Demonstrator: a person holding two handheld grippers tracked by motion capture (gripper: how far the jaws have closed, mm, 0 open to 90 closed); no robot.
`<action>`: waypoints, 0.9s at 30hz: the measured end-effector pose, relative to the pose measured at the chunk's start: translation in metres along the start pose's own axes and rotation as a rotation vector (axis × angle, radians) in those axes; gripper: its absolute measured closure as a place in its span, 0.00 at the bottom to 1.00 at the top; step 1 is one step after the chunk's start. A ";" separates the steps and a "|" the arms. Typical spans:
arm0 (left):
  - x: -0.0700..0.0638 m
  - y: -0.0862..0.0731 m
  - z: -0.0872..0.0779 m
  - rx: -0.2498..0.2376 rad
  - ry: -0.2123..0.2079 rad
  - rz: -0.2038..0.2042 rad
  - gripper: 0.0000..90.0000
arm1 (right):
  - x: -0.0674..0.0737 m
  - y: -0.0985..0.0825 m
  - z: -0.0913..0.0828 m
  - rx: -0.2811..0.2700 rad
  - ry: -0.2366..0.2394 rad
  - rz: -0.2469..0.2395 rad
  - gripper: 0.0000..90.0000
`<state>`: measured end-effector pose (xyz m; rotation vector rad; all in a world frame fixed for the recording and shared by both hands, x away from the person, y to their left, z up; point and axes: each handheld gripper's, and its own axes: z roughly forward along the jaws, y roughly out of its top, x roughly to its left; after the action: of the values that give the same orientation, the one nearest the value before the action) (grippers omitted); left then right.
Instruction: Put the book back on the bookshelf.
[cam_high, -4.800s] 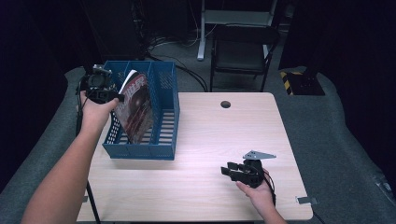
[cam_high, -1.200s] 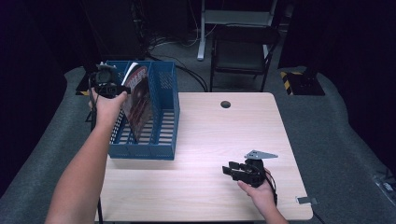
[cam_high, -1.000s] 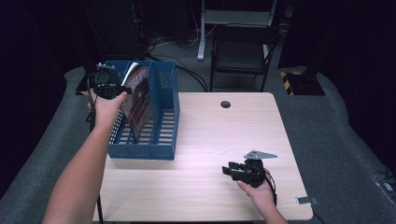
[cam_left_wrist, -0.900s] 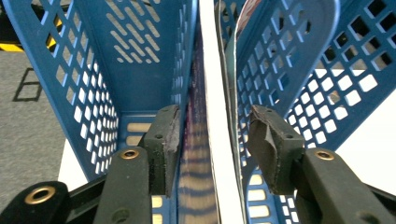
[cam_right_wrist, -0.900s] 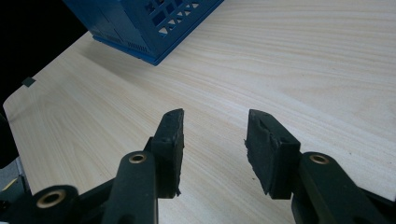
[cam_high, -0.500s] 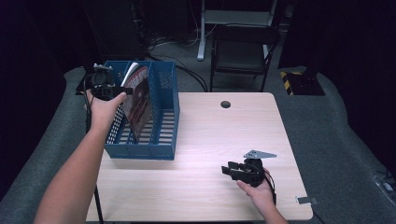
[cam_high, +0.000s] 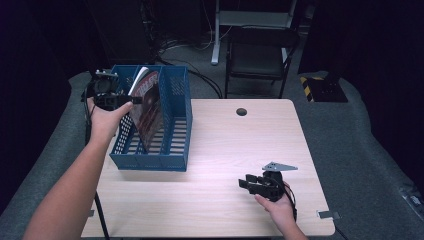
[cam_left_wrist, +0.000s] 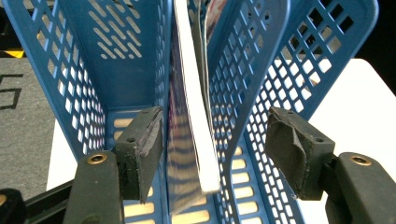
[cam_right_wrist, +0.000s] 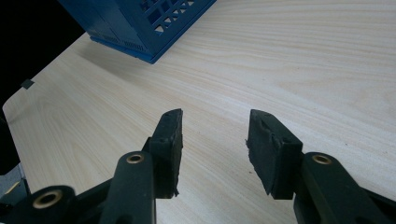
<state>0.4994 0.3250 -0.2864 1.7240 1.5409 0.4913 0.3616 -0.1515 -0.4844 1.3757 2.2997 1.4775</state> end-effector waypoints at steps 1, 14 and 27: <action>0.000 -0.001 -0.001 -0.001 -0.002 0.006 0.41 | 0.000 0.000 0.000 0.000 0.000 0.000 0.61; -0.002 -0.004 -0.015 0.000 -0.026 0.027 0.41 | 0.000 0.000 0.002 0.004 0.001 0.010 0.61; -0.005 -0.008 -0.028 0.014 -0.041 0.052 0.41 | 0.001 0.001 0.003 0.003 0.000 0.010 0.61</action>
<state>0.4733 0.3279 -0.2735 1.7776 1.4772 0.4697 0.3629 -0.1489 -0.4848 1.3899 2.2991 1.4772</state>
